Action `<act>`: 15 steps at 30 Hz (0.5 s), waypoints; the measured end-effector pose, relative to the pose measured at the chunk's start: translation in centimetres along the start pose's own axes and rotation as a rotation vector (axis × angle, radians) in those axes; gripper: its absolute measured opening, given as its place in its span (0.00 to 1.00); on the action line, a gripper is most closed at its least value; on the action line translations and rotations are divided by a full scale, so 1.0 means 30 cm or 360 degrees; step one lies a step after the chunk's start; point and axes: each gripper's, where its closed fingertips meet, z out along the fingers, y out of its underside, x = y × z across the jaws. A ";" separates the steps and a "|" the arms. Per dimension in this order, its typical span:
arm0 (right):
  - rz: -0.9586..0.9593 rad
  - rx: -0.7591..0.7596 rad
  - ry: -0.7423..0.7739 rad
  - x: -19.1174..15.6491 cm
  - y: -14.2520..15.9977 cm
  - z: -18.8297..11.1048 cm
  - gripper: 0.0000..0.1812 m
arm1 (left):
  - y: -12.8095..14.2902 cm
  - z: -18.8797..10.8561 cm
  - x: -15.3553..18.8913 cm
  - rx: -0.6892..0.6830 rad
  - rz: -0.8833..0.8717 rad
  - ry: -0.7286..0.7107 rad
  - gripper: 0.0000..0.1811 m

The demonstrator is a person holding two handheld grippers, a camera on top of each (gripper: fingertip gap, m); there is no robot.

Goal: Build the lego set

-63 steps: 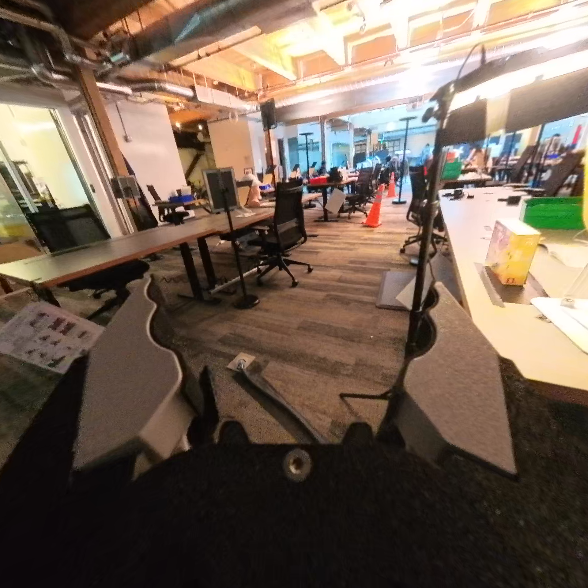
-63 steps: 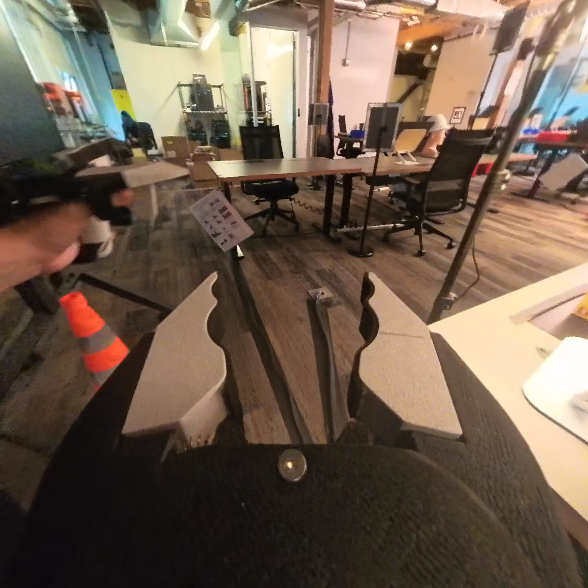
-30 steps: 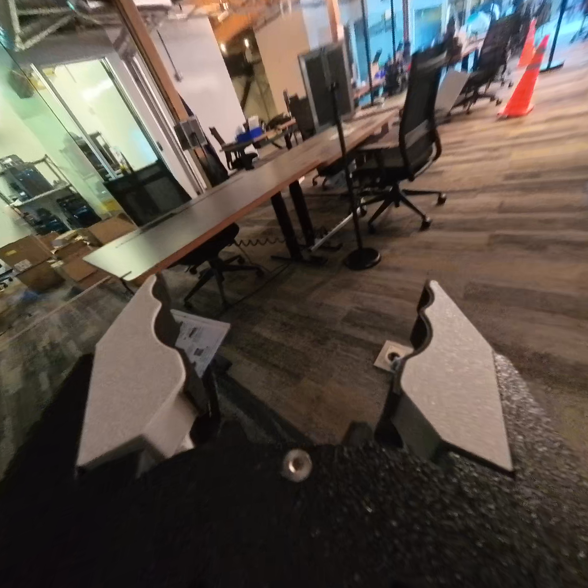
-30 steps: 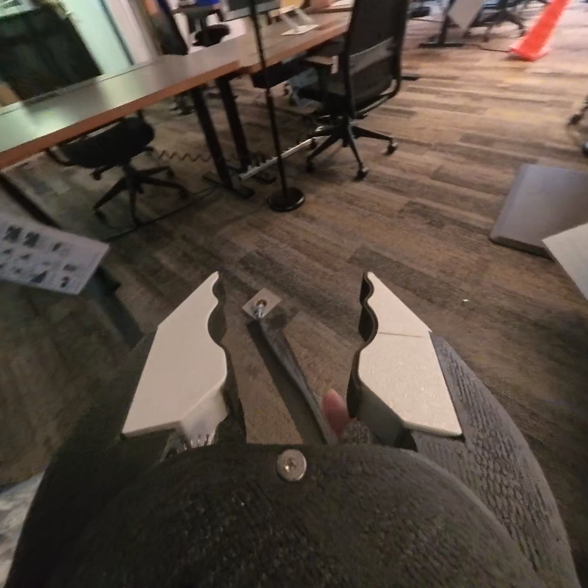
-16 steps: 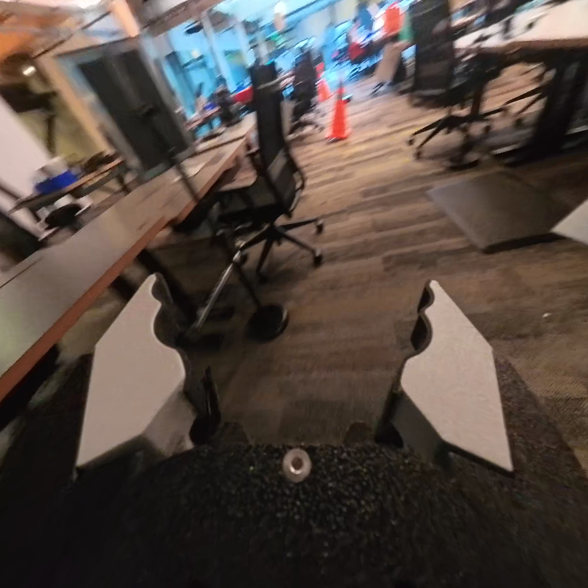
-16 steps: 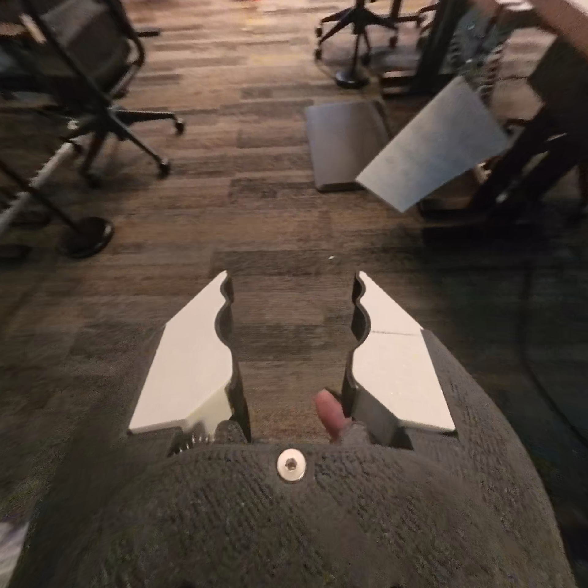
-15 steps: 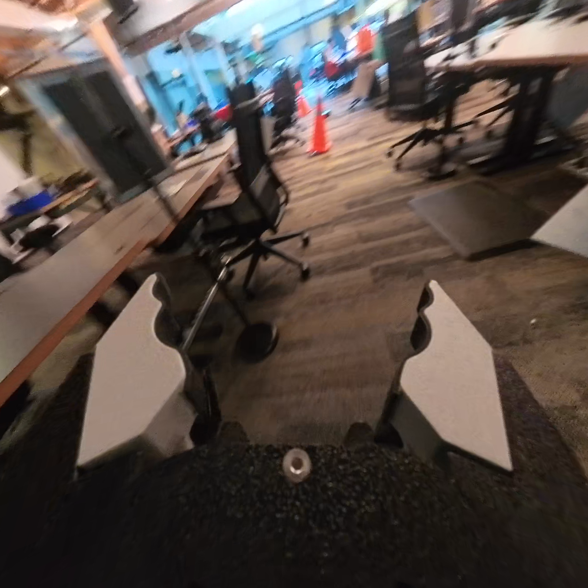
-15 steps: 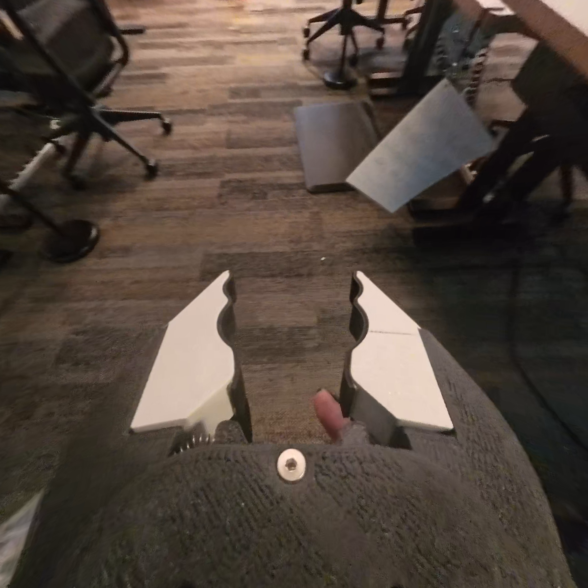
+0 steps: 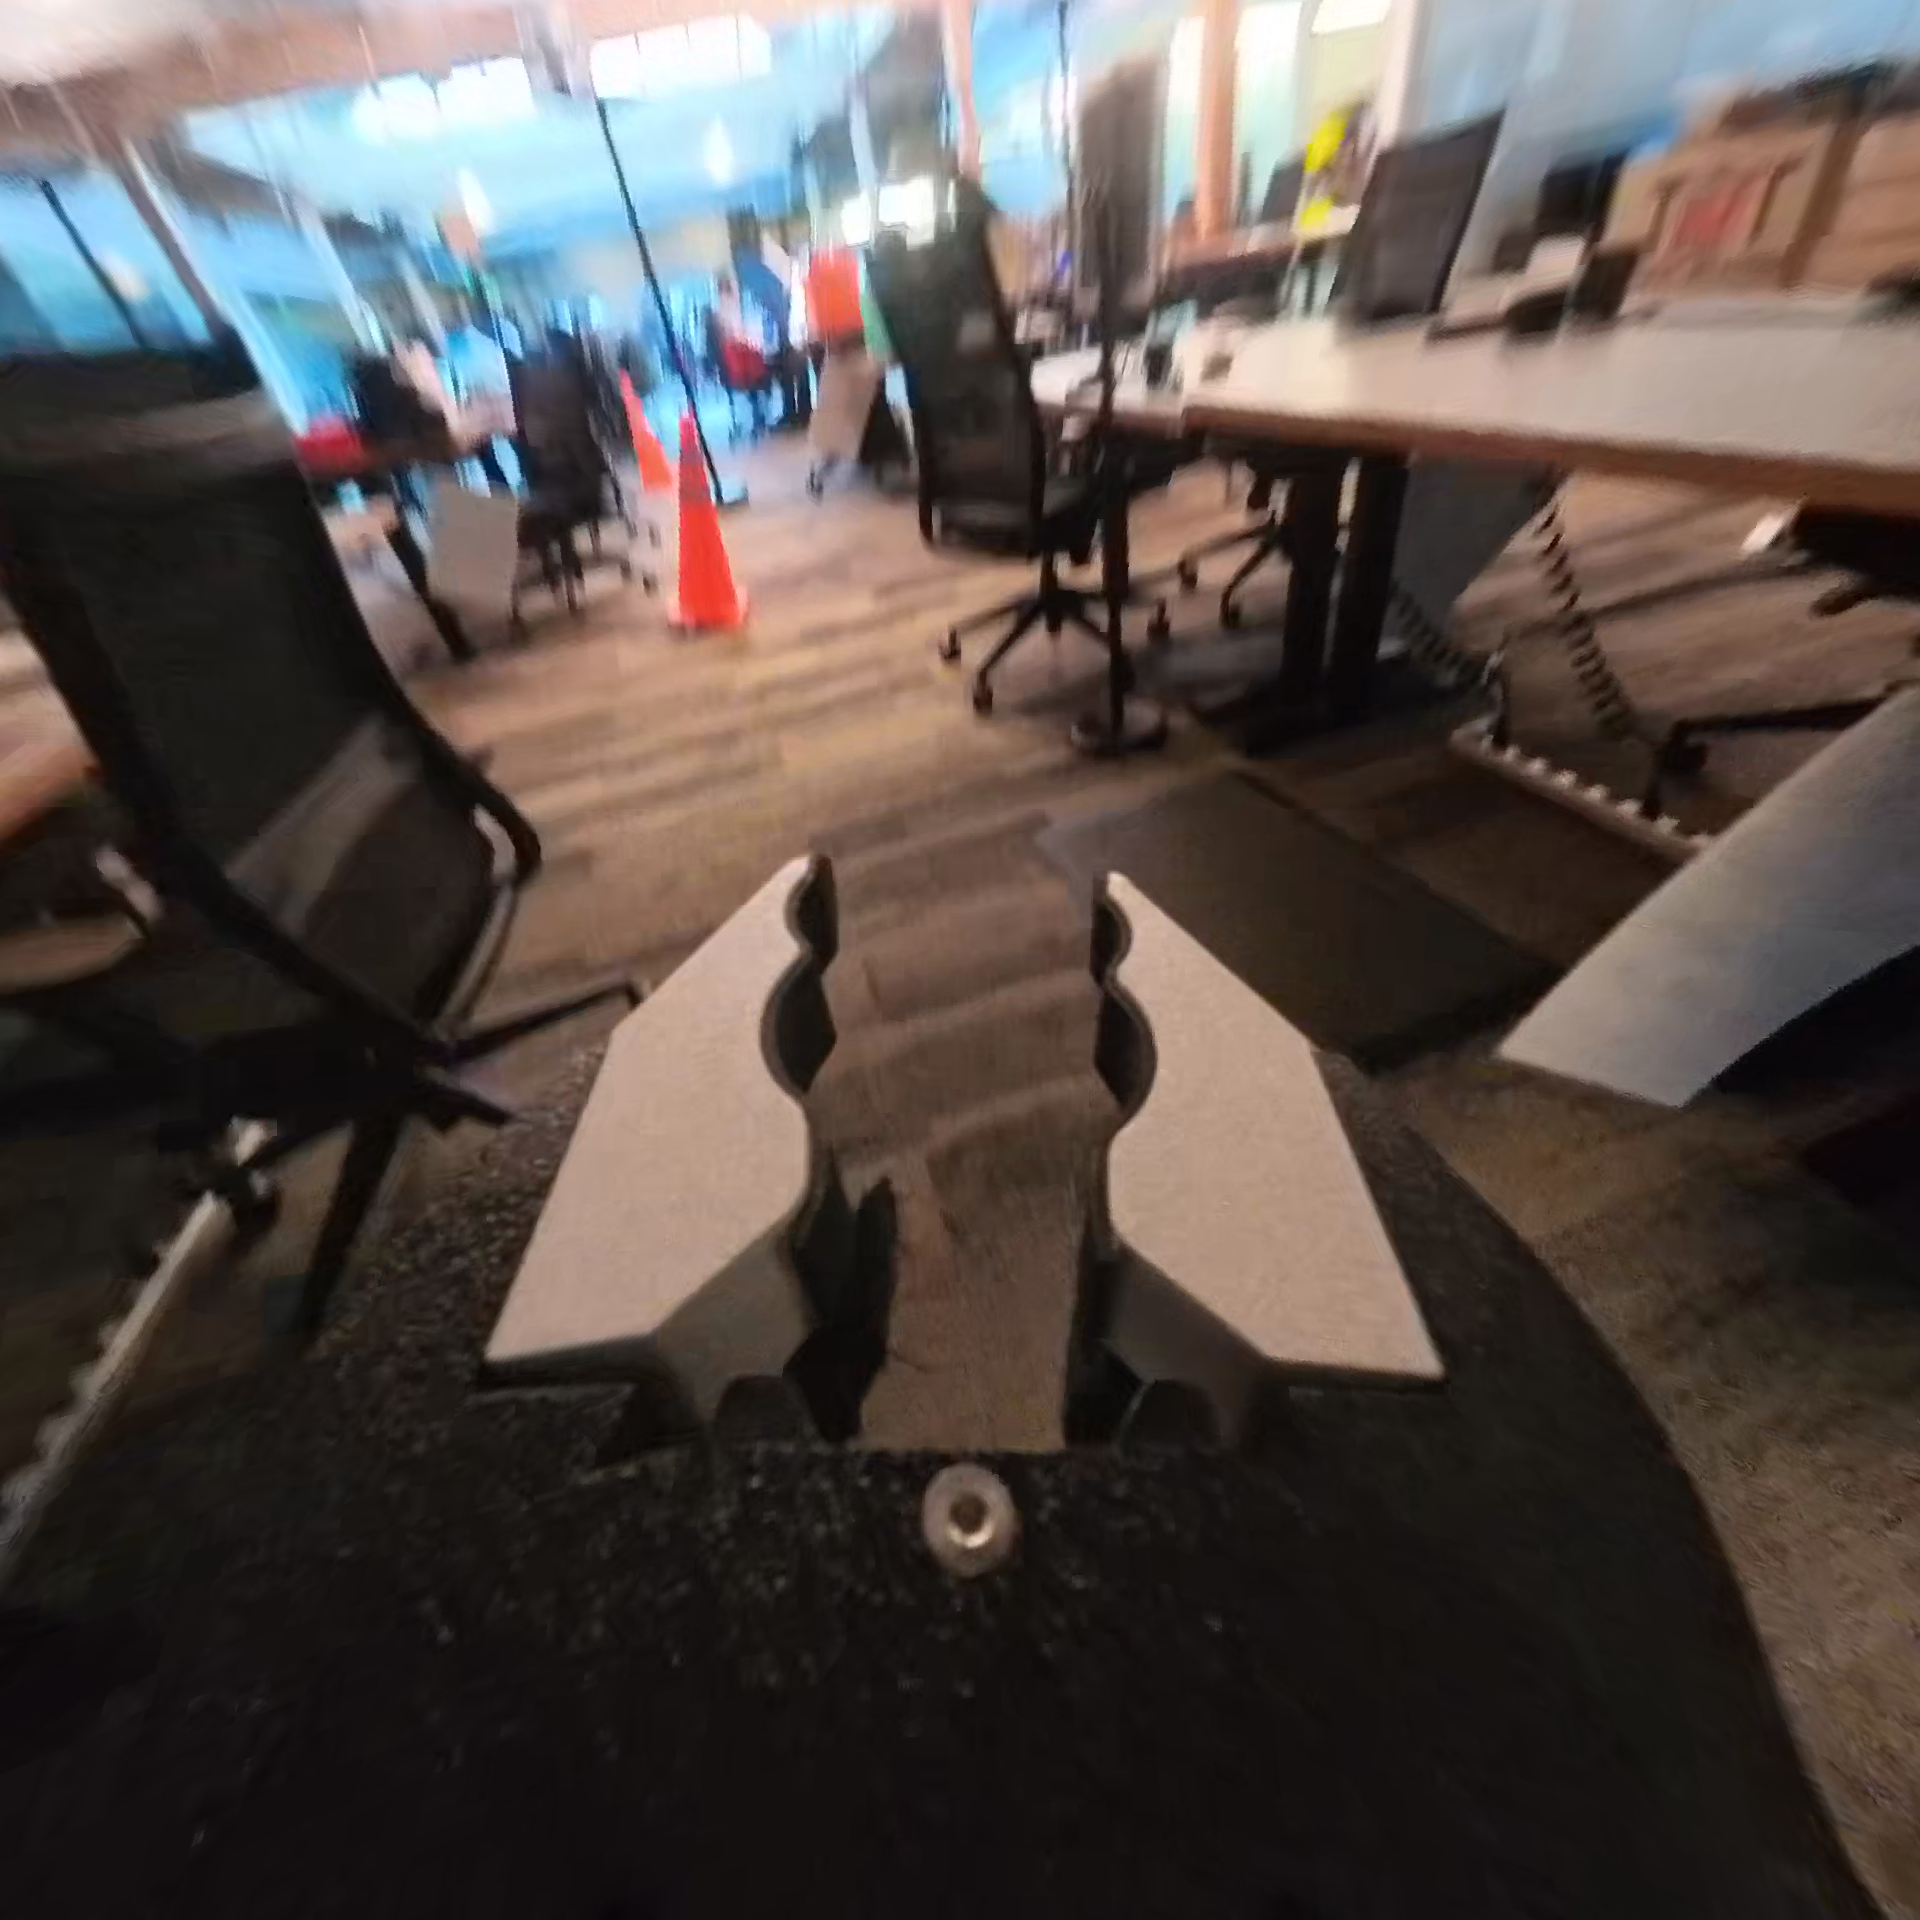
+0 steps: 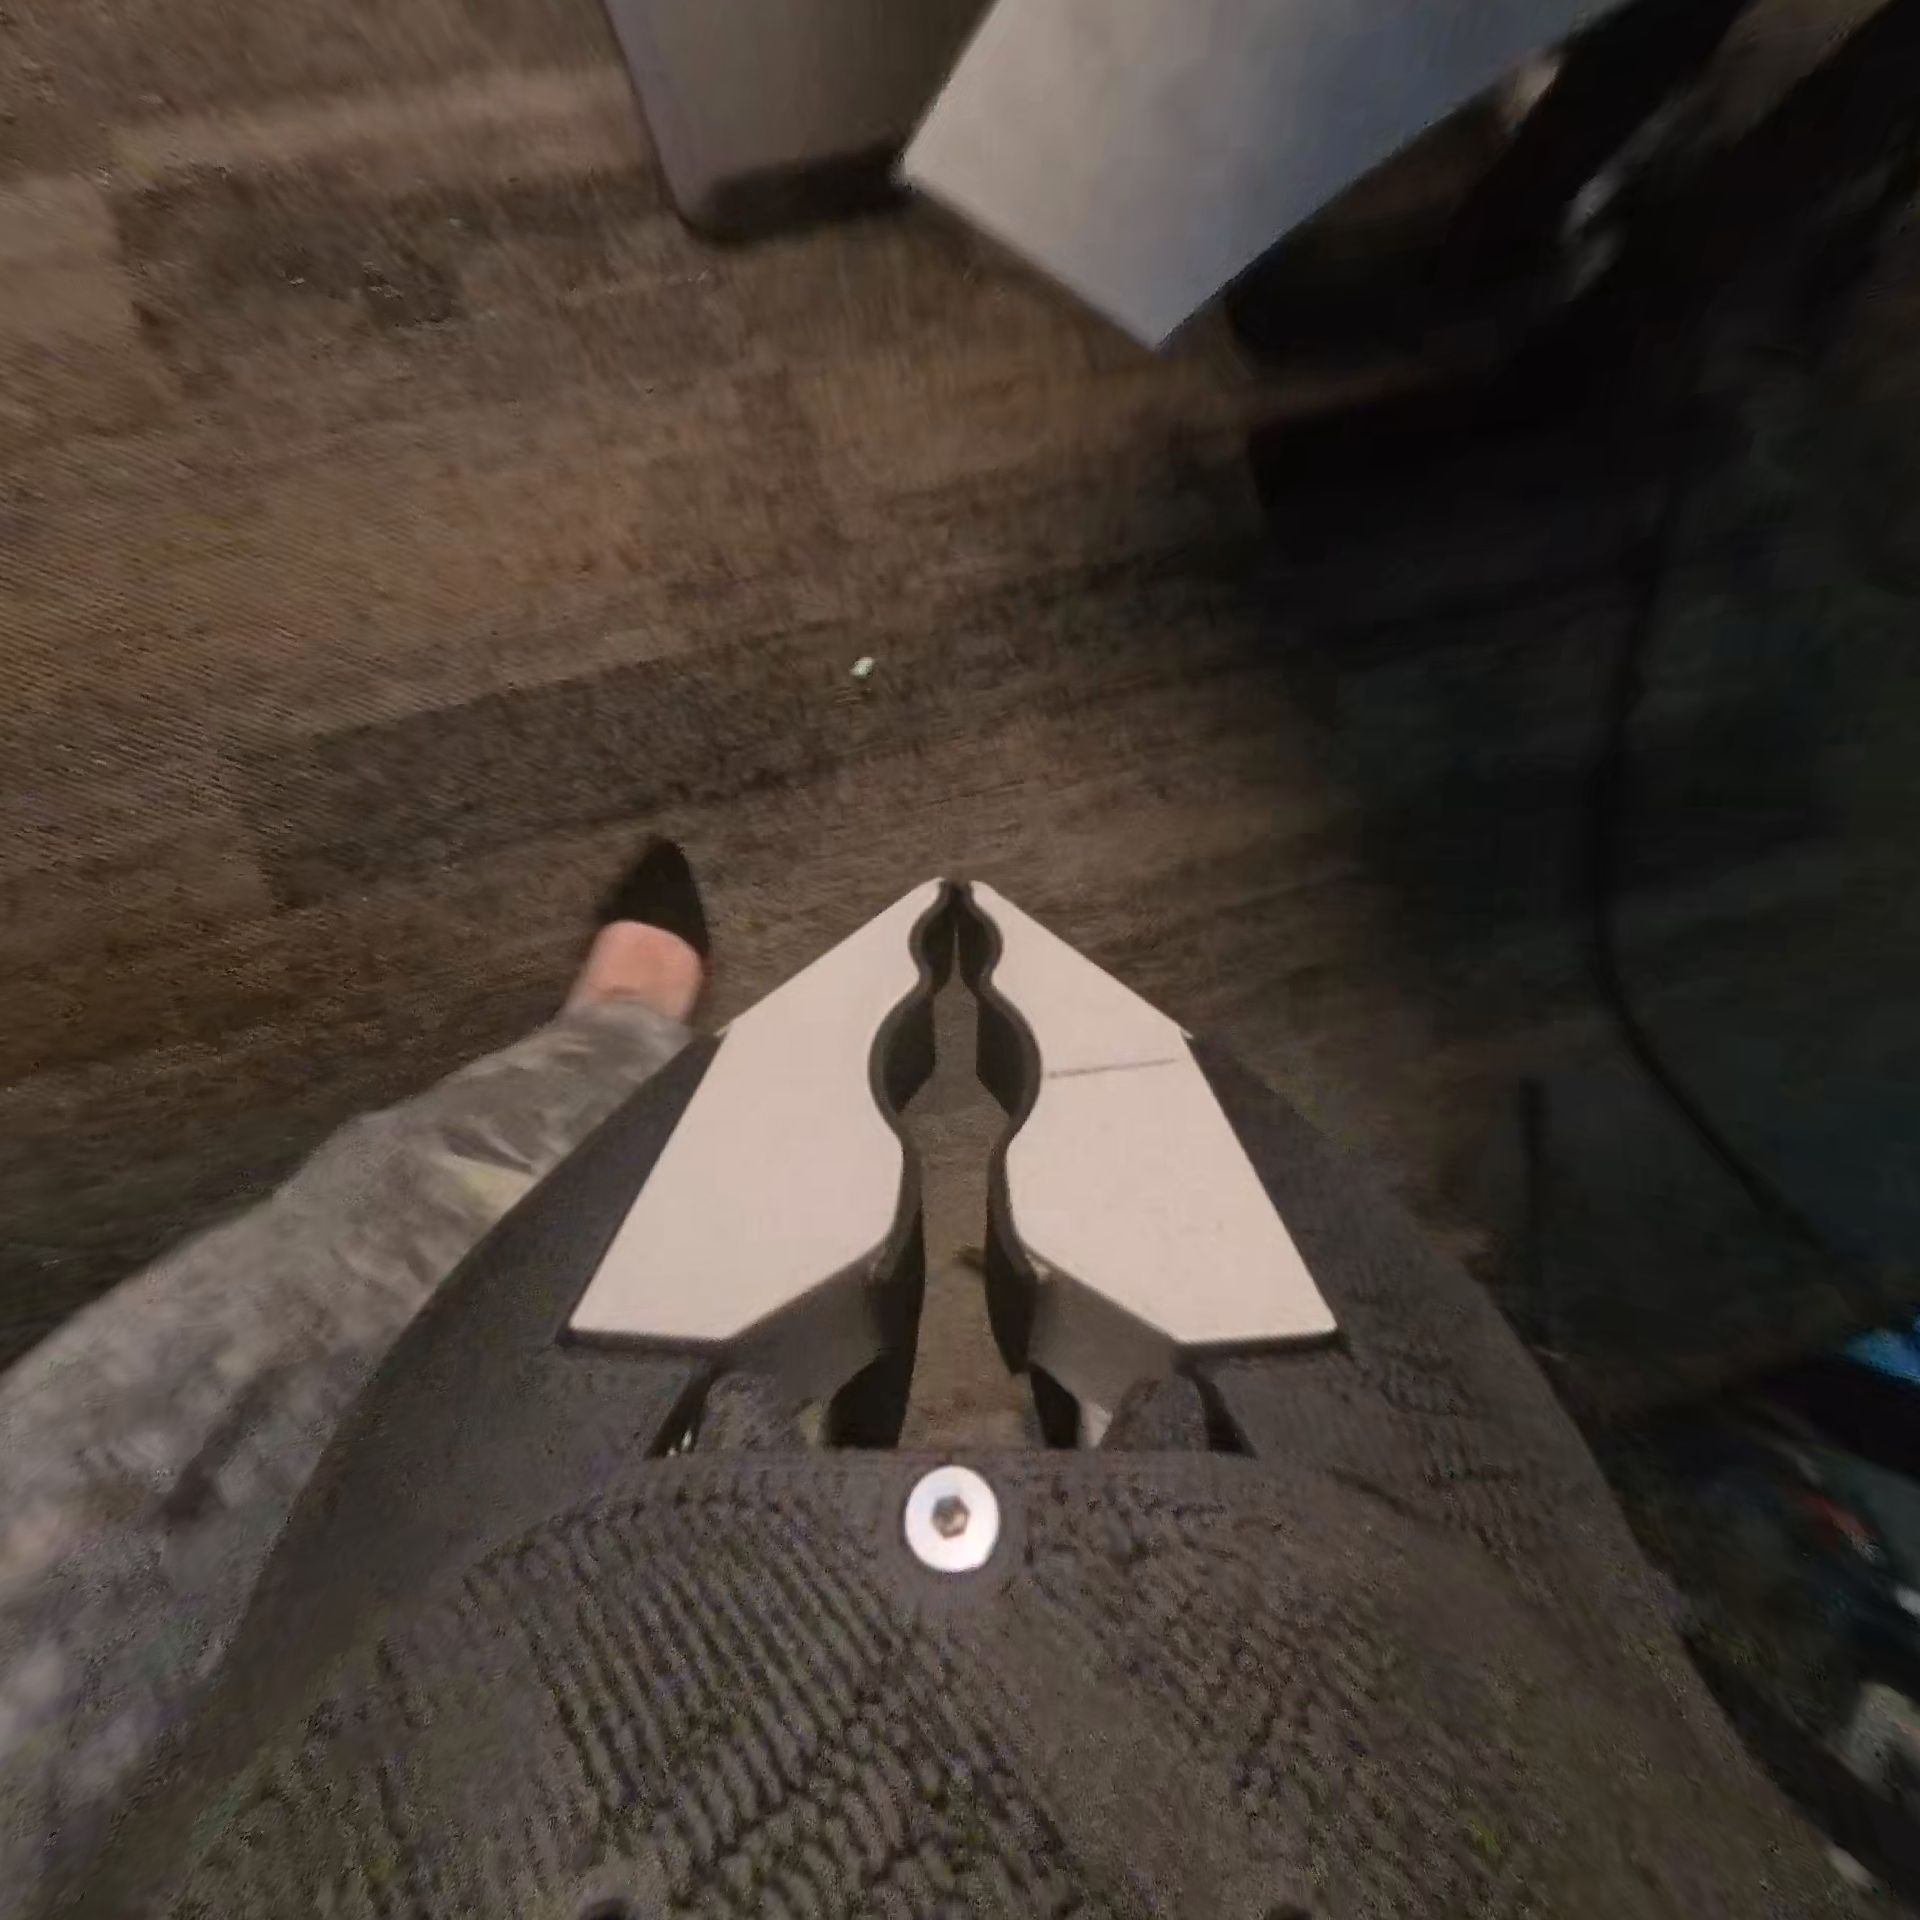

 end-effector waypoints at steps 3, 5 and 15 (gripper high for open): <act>0.0121 -0.0104 -0.0121 -0.084 -0.075 0.304 0.01 | 0.153 0.206 -0.010 -0.0235 -0.0165 0.0022 0.23; 0.0215 -0.0103 -0.0164 -0.145 -0.111 0.509 0.07 | 0.268 0.305 -0.007 -0.0404 -0.0185 0.0056 0.21; 0.0940 -0.0064 0.0014 -0.287 0.115 1.600 0.06 | 0.749 0.839 0.077 -0.0986 0.0128 0.0599 0.22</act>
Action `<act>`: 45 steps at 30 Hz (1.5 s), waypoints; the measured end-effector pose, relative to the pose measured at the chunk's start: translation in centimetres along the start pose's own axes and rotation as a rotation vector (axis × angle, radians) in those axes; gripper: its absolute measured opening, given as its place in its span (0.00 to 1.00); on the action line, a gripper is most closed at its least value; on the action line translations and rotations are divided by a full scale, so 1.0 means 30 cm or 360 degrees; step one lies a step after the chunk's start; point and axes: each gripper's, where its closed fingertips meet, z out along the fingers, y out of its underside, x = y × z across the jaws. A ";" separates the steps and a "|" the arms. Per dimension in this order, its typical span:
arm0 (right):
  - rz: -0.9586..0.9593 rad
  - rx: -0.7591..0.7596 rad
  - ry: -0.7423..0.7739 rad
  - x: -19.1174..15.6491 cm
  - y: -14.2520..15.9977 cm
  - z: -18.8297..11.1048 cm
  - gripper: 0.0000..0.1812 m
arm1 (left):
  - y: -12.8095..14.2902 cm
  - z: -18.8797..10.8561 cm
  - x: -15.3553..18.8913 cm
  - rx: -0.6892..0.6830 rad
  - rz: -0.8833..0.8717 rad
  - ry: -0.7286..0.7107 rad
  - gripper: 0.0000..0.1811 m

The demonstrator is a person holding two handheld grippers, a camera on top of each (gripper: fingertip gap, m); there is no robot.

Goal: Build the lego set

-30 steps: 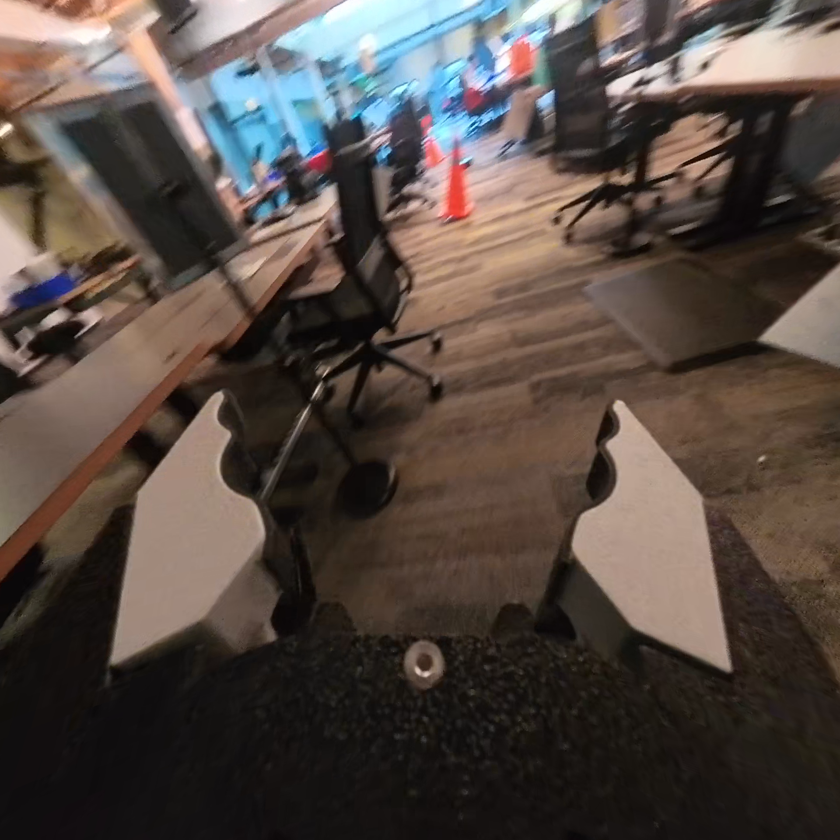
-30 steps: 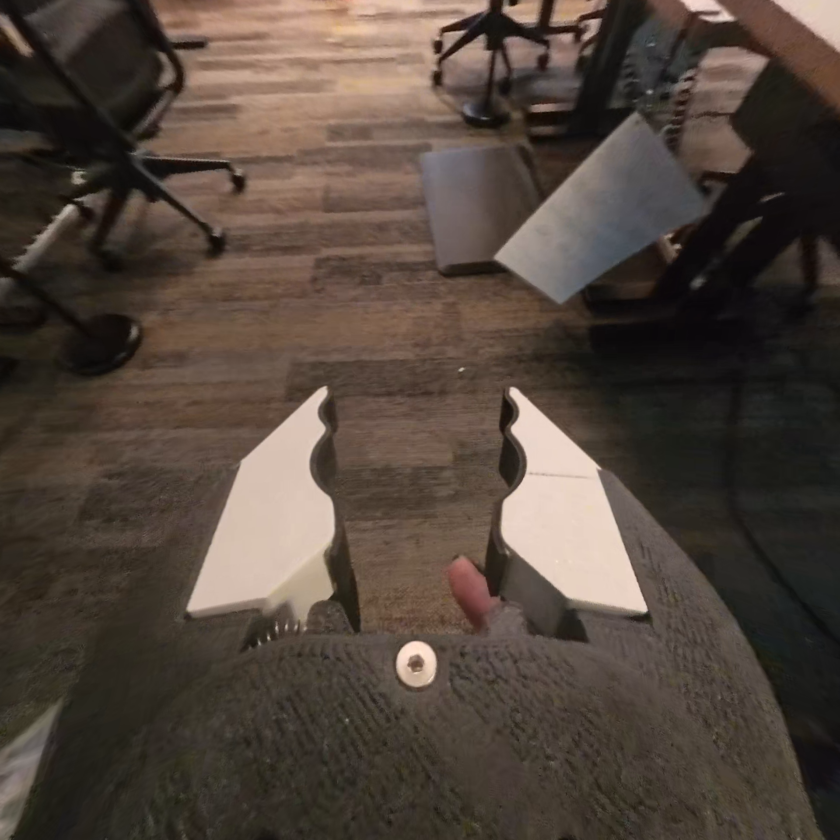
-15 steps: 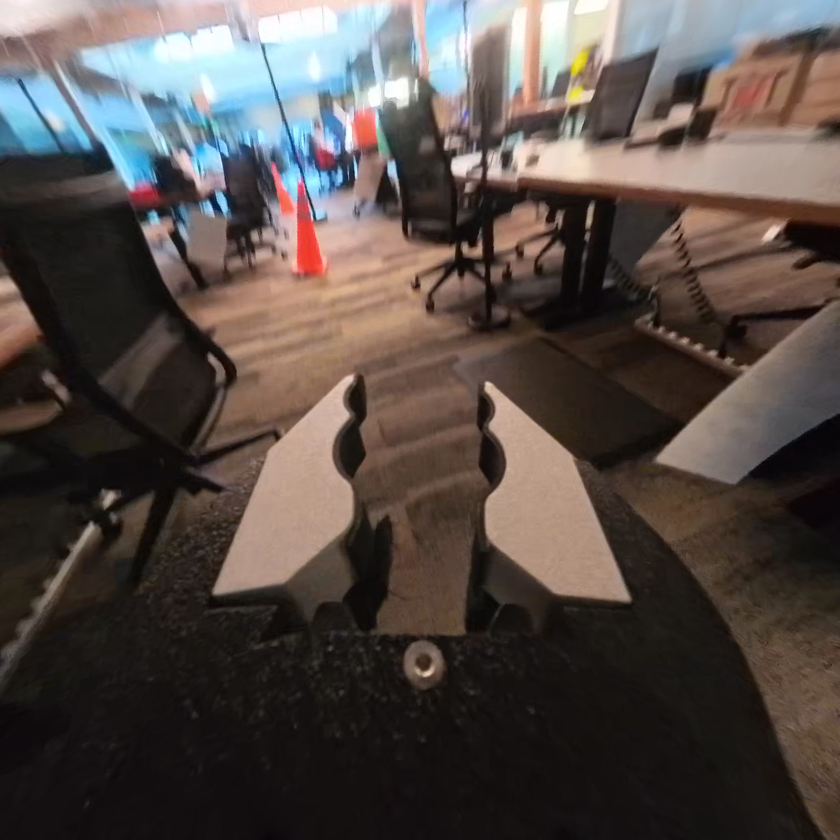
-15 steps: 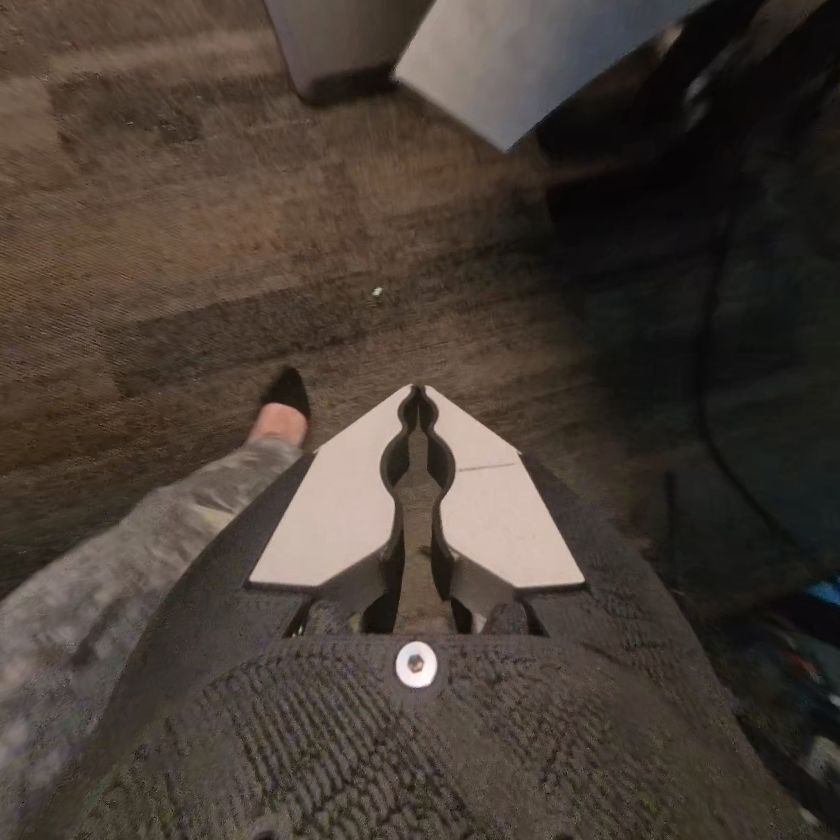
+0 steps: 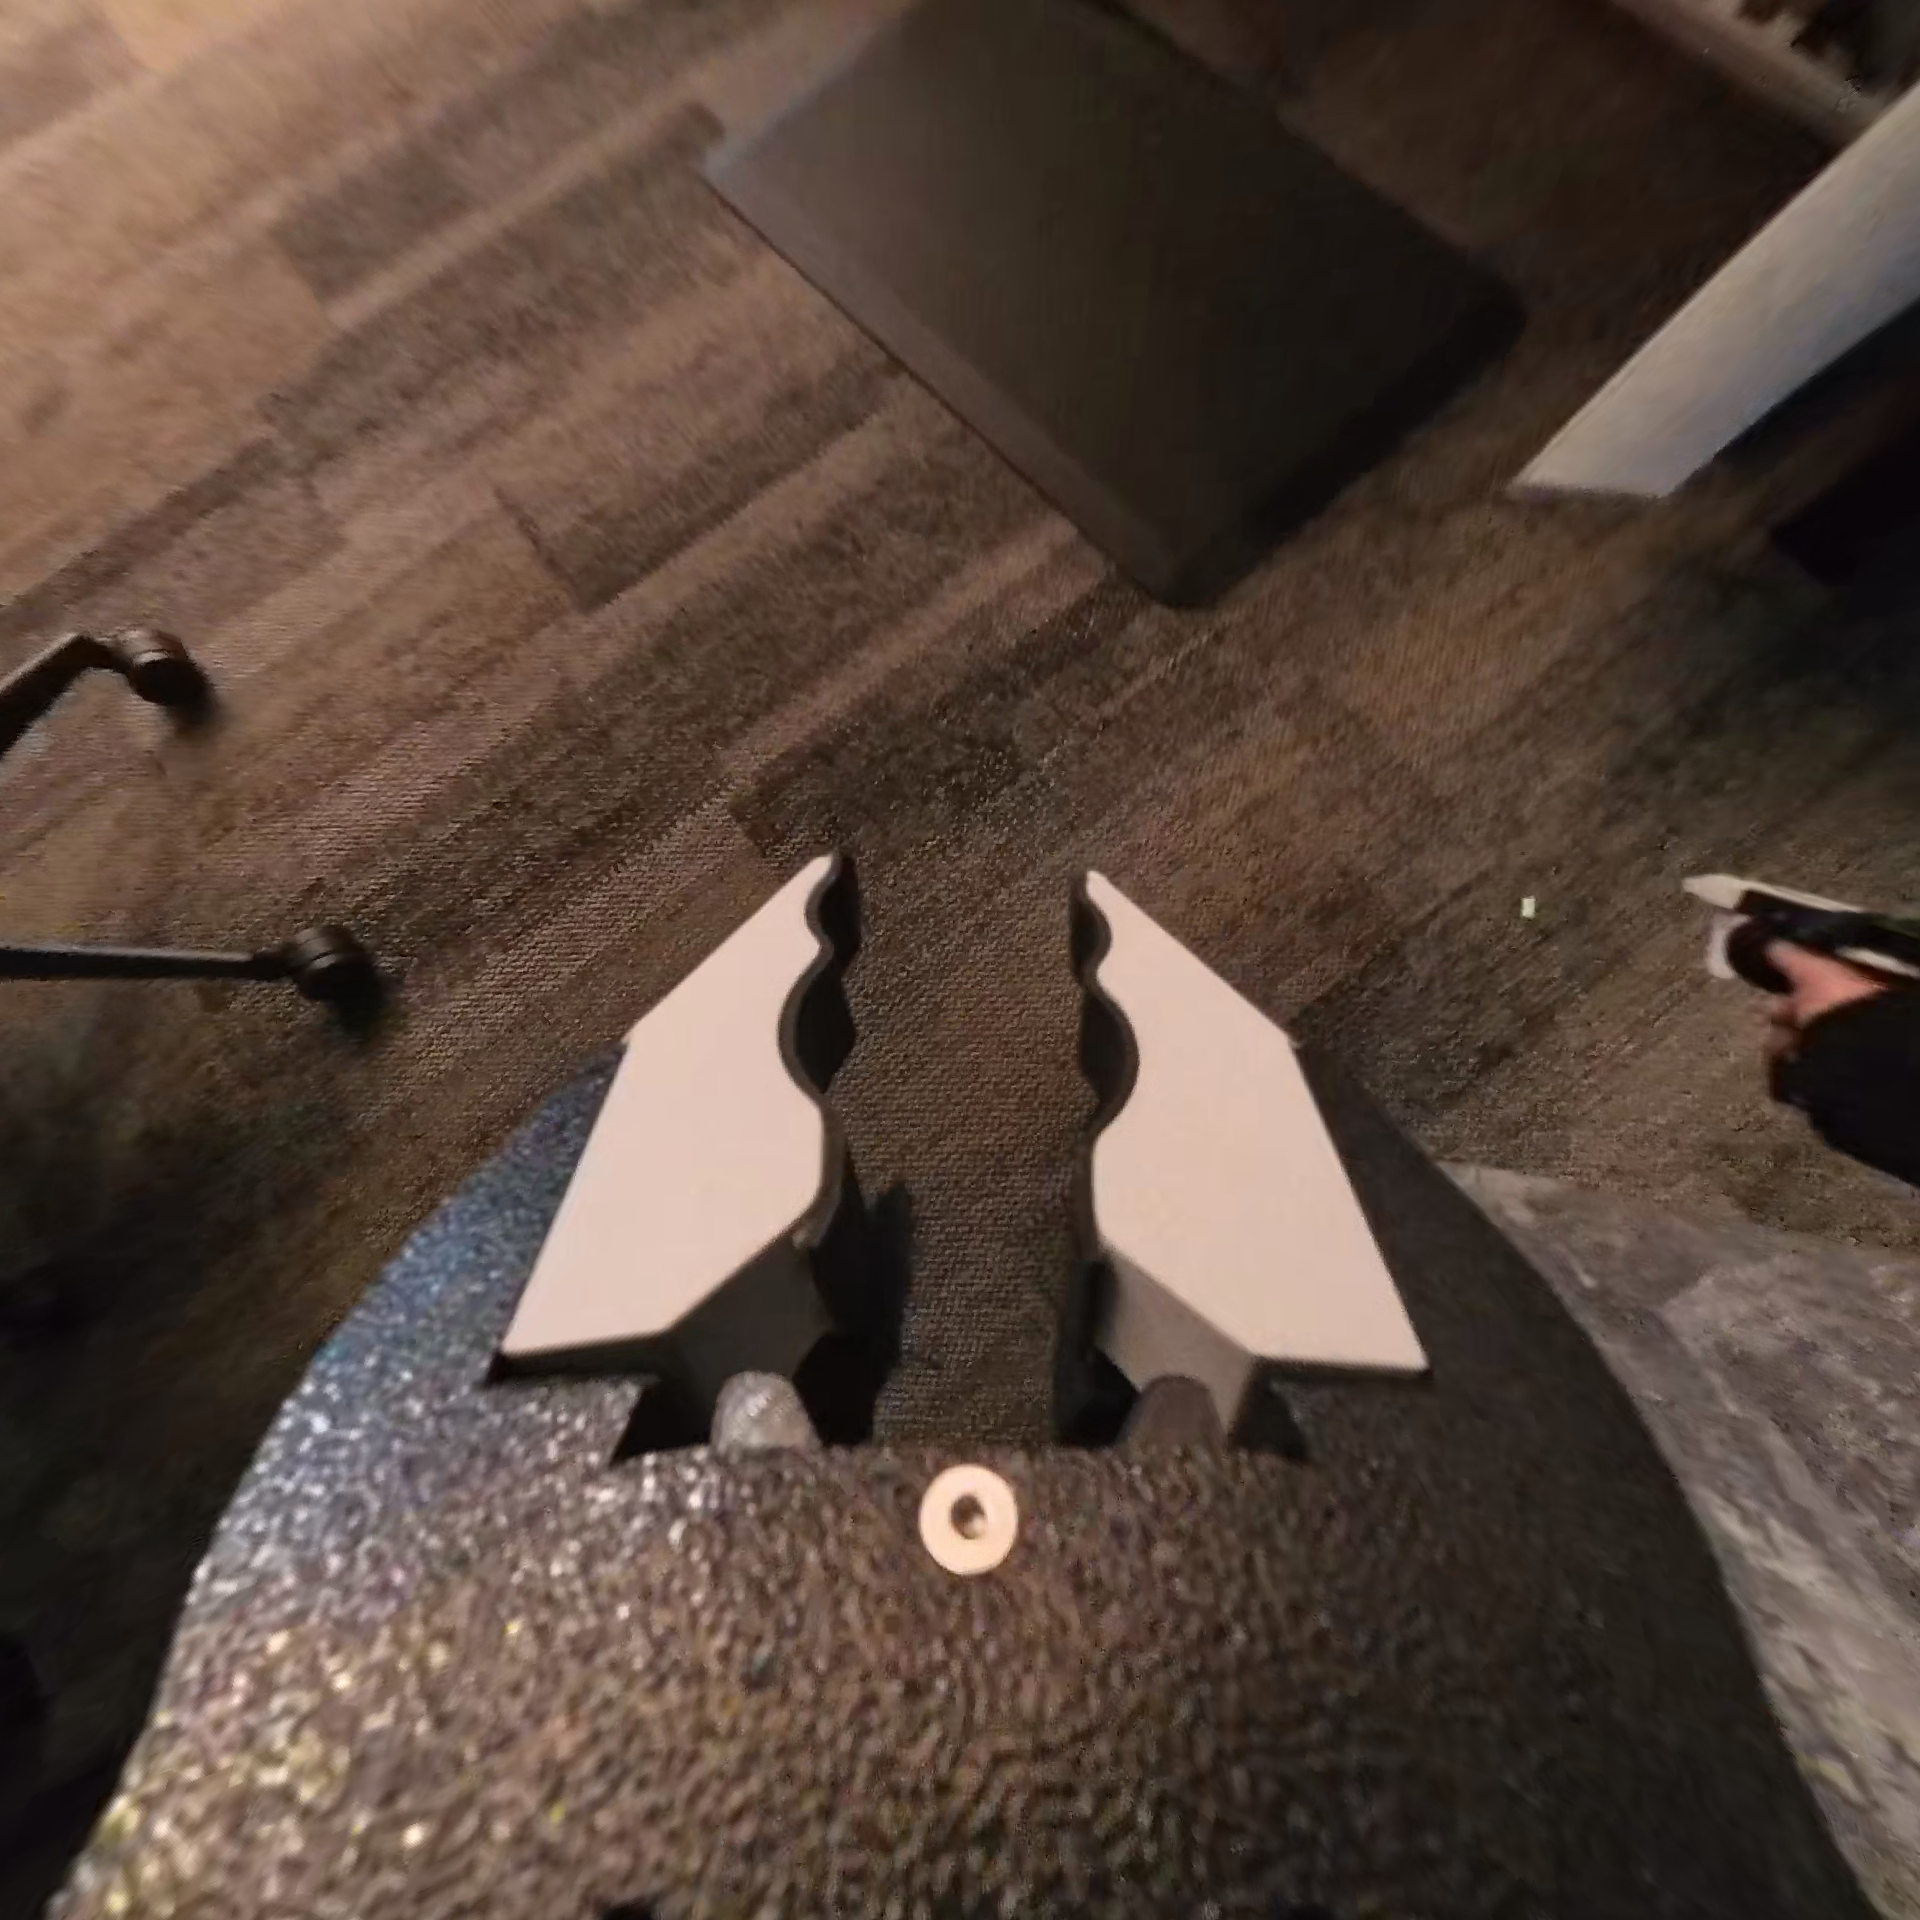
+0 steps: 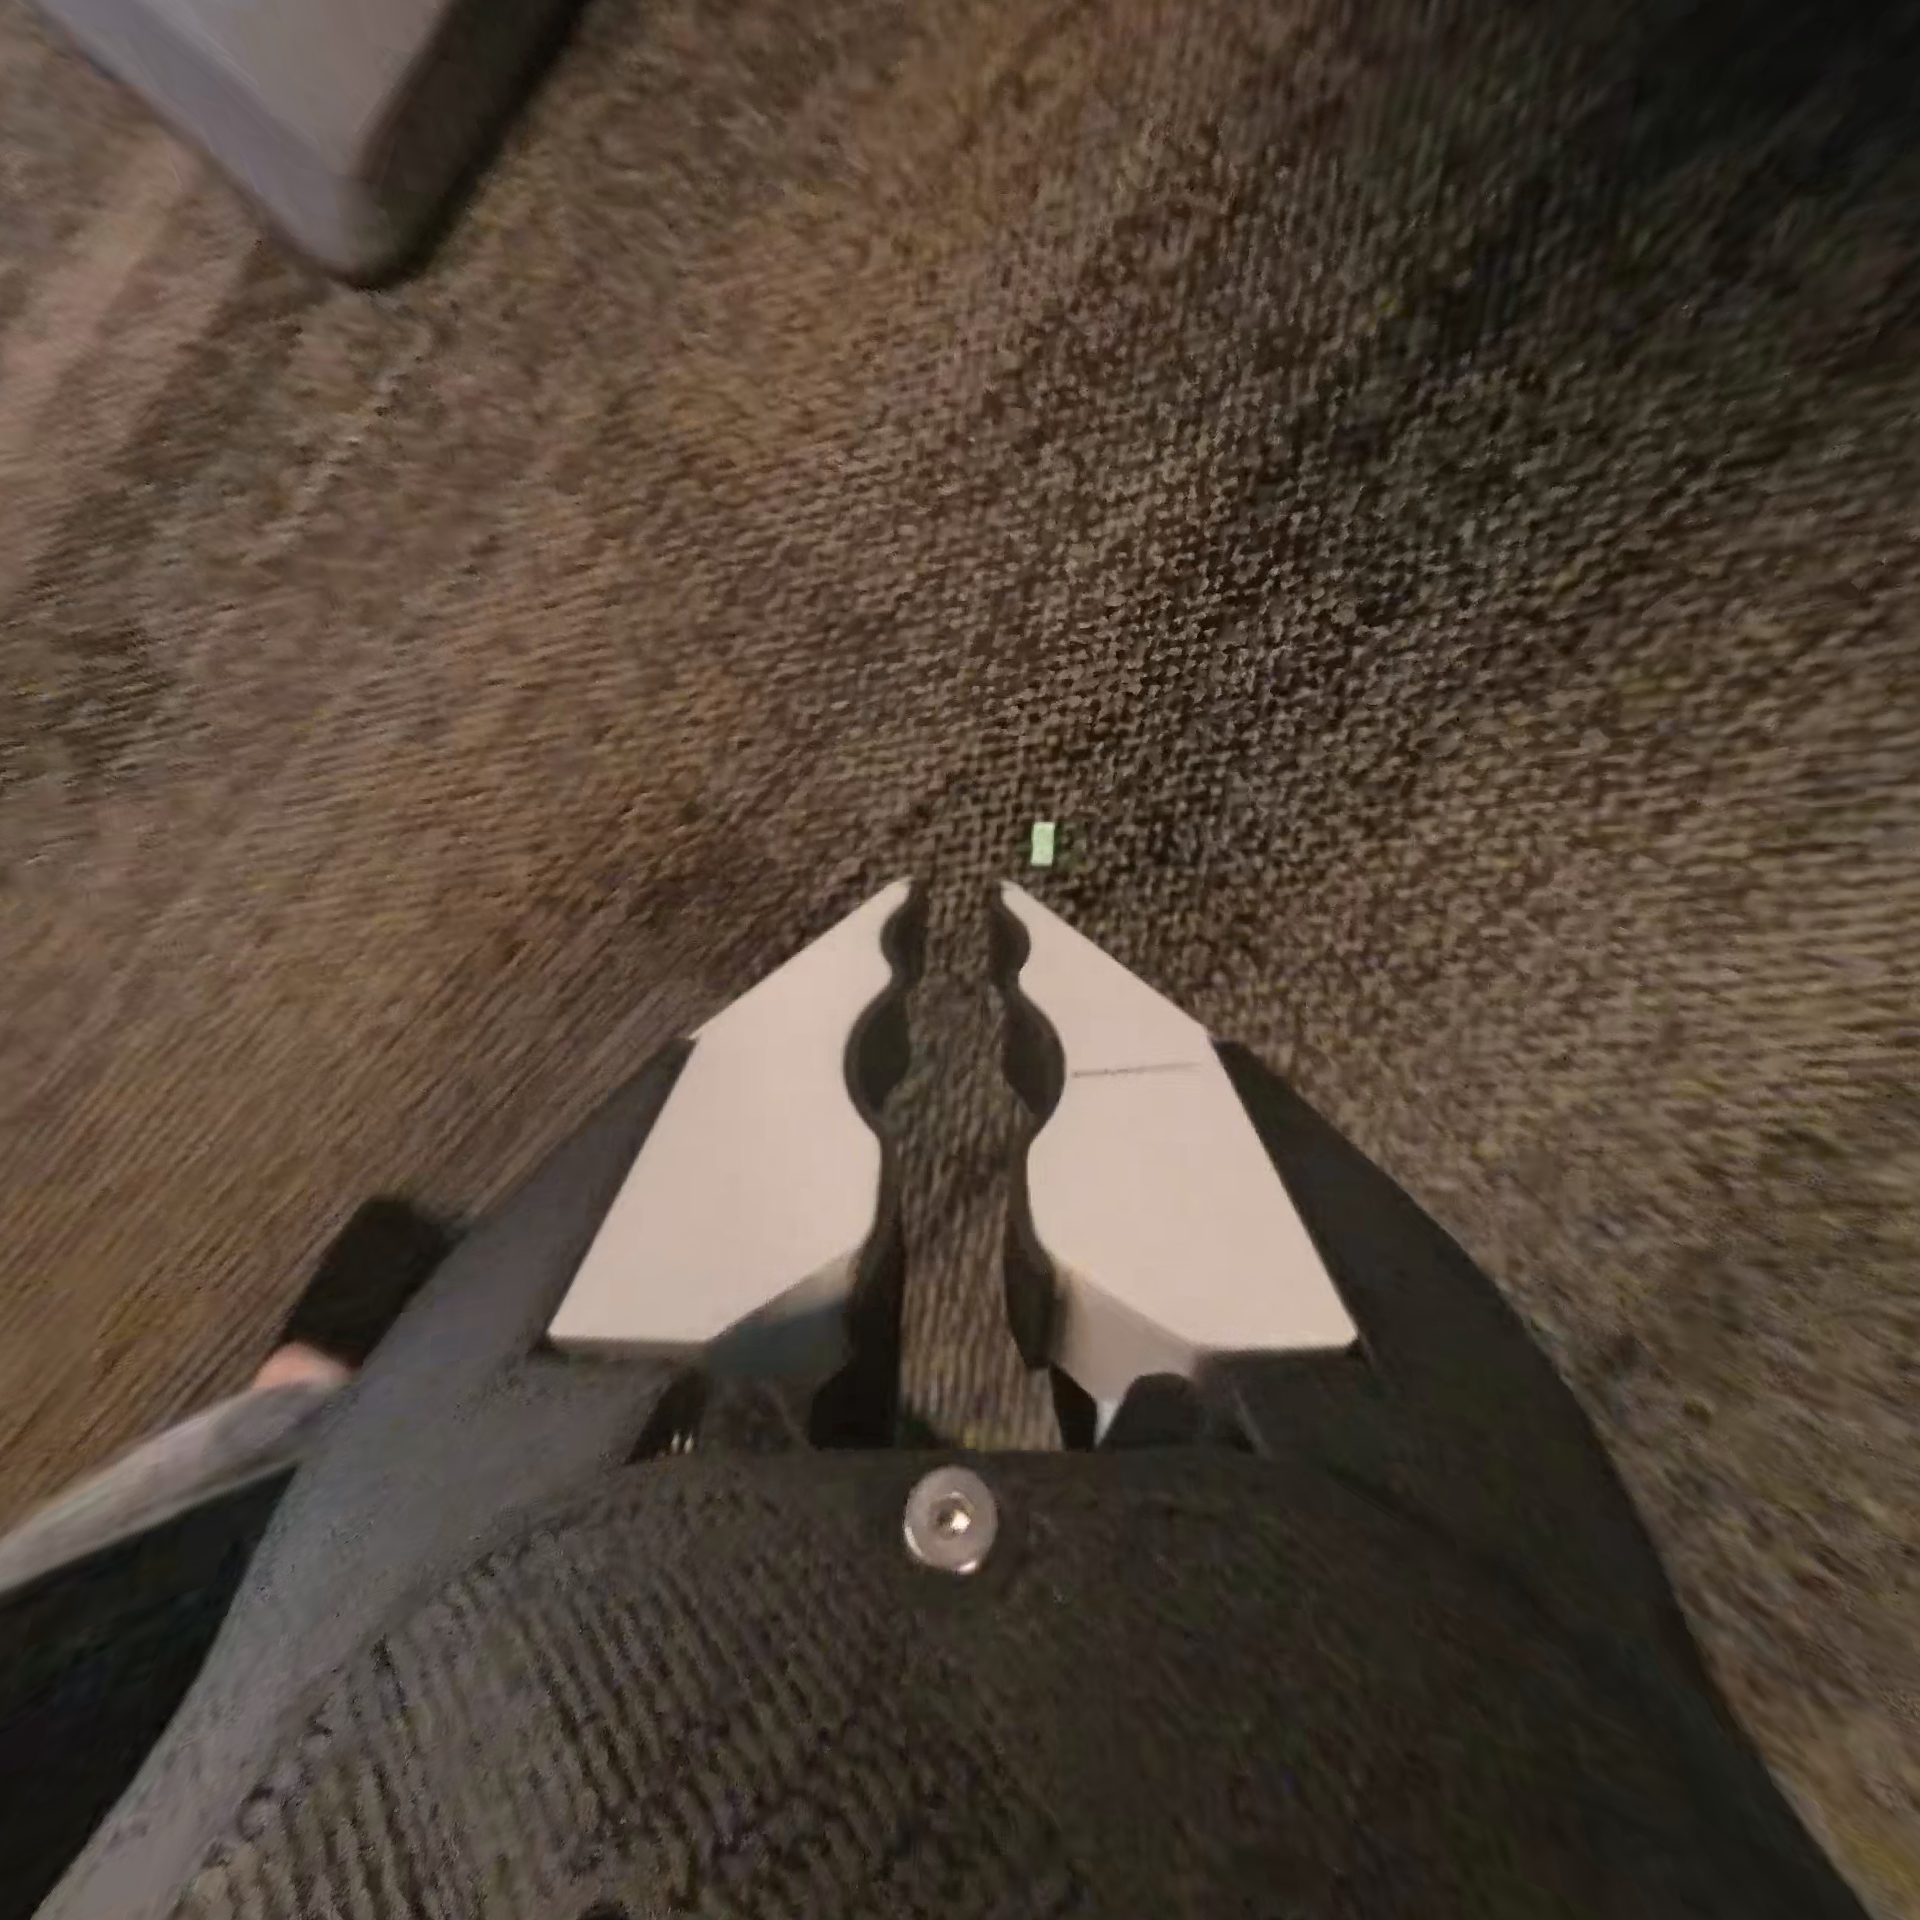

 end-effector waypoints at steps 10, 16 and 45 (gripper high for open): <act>-0.0039 0.0140 0.0282 0.112 0.219 0.532 0.11 | 0.034 0.381 -0.022 -0.0200 0.0113 0.0354 0.23; -0.0120 0.0147 0.0297 0.123 0.234 0.600 0.07 | 0.025 0.454 -0.035 -0.0211 0.0075 0.0418 0.23; 0.1070 0.0252 0.1235 0.259 0.262 -1.848 0.04 | -0.806 -0.462 0.986 0.0326 0.0613 0.1892 0.23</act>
